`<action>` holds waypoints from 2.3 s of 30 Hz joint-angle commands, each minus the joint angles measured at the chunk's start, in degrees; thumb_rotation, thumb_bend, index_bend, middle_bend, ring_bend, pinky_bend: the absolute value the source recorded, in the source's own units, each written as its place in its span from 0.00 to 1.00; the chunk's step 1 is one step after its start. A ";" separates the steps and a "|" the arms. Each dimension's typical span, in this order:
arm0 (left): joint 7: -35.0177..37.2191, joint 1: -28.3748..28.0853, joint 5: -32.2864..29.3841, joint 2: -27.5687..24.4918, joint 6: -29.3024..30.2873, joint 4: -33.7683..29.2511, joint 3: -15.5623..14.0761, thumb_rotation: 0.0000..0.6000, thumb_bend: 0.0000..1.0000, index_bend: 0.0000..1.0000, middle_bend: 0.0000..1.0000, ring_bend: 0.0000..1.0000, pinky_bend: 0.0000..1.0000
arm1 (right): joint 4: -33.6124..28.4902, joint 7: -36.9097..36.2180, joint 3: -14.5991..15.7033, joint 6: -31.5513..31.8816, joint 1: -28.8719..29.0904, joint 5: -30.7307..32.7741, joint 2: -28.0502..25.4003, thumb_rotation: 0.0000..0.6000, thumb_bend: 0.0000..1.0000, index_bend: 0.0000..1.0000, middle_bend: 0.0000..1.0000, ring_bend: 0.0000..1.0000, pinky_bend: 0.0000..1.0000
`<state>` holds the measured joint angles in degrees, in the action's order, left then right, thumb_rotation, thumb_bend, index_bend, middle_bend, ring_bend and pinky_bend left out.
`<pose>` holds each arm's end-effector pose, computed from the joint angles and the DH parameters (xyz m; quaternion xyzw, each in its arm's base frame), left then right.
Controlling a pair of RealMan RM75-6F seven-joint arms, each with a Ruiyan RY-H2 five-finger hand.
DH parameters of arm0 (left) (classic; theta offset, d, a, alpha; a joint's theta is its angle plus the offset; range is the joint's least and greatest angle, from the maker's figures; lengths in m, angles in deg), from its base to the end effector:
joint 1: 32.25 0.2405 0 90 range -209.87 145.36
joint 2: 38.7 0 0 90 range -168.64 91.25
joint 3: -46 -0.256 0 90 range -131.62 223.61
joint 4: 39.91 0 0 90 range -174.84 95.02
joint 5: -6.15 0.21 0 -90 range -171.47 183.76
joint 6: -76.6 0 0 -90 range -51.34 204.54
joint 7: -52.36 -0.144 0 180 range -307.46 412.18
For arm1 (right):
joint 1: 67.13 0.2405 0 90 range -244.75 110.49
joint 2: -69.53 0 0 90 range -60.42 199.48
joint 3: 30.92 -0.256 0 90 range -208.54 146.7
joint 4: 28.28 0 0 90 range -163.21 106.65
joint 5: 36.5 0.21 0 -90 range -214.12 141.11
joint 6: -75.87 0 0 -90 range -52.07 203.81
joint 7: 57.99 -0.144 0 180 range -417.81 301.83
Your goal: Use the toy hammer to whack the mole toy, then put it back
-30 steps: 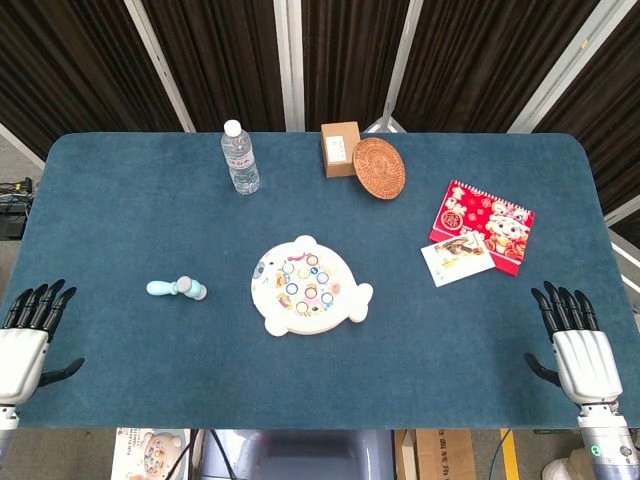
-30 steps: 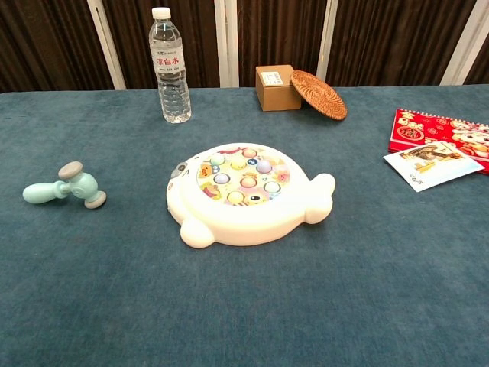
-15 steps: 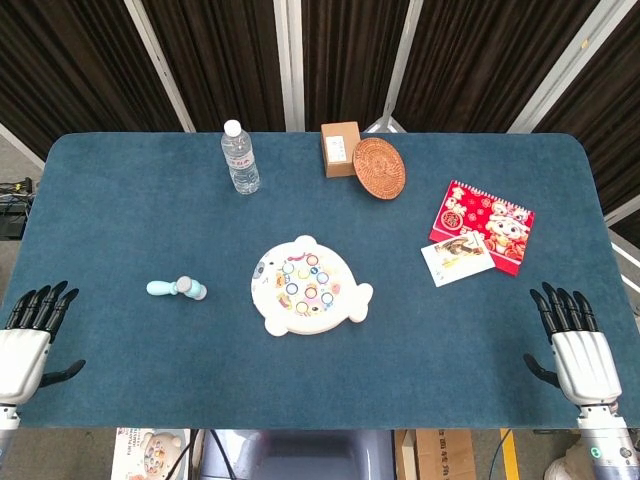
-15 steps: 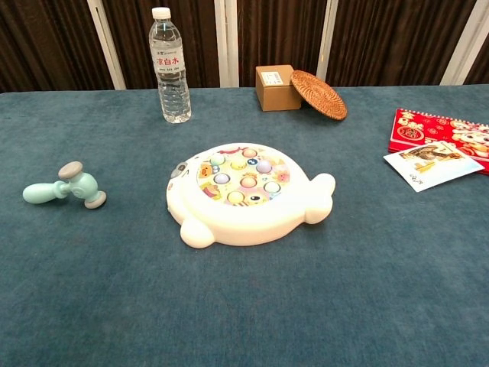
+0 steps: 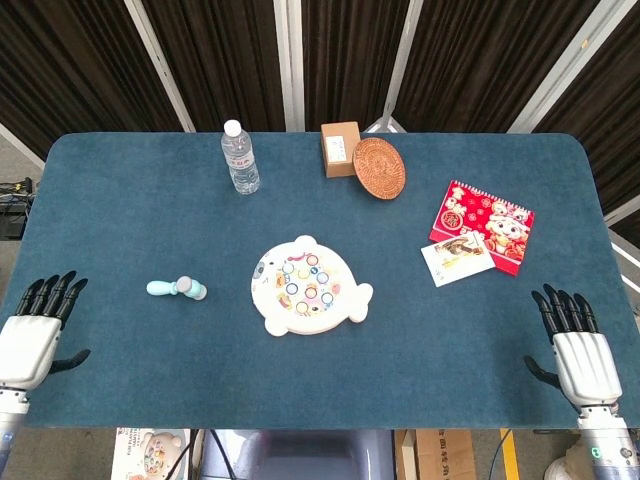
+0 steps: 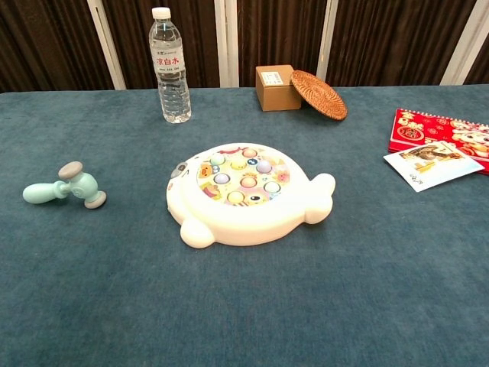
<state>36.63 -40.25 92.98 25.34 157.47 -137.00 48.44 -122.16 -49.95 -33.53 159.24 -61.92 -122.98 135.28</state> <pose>-0.2860 0.1934 0.1404 -0.6640 -0.3263 -0.3292 0.5868 -0.3026 -0.1812 0.1424 0.6228 -0.3674 0.3581 0.5907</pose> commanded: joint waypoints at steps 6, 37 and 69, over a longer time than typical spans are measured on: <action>-7.75 -8.25 -12.53 1.04 -11.40 -5.98 6.29 1.00 0.08 0.25 0.04 0.00 0.00 | -0.63 -0.53 -0.29 -0.70 0.04 1.37 -0.18 1.00 0.21 0.00 0.00 0.00 0.00; -24.38 -20.73 -32.82 17.20 -15.17 2.92 9.67 1.00 0.42 0.42 0.12 0.00 0.00 | -0.96 -2.07 -0.89 -2.01 0.44 3.22 -0.19 1.00 0.21 0.00 0.00 0.00 0.00; -25.34 -25.26 -38.97 24.28 -15.07 8.98 9.25 1.00 0.45 0.48 0.16 0.00 0.00 | -1.49 -3.03 -1.11 -2.11 0.46 3.71 -0.38 1.00 0.21 0.00 0.00 0.00 0.00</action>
<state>11.28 -65.50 54.02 49.61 142.40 -128.04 57.71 -123.65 -52.99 -34.64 157.12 -61.46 -119.27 134.90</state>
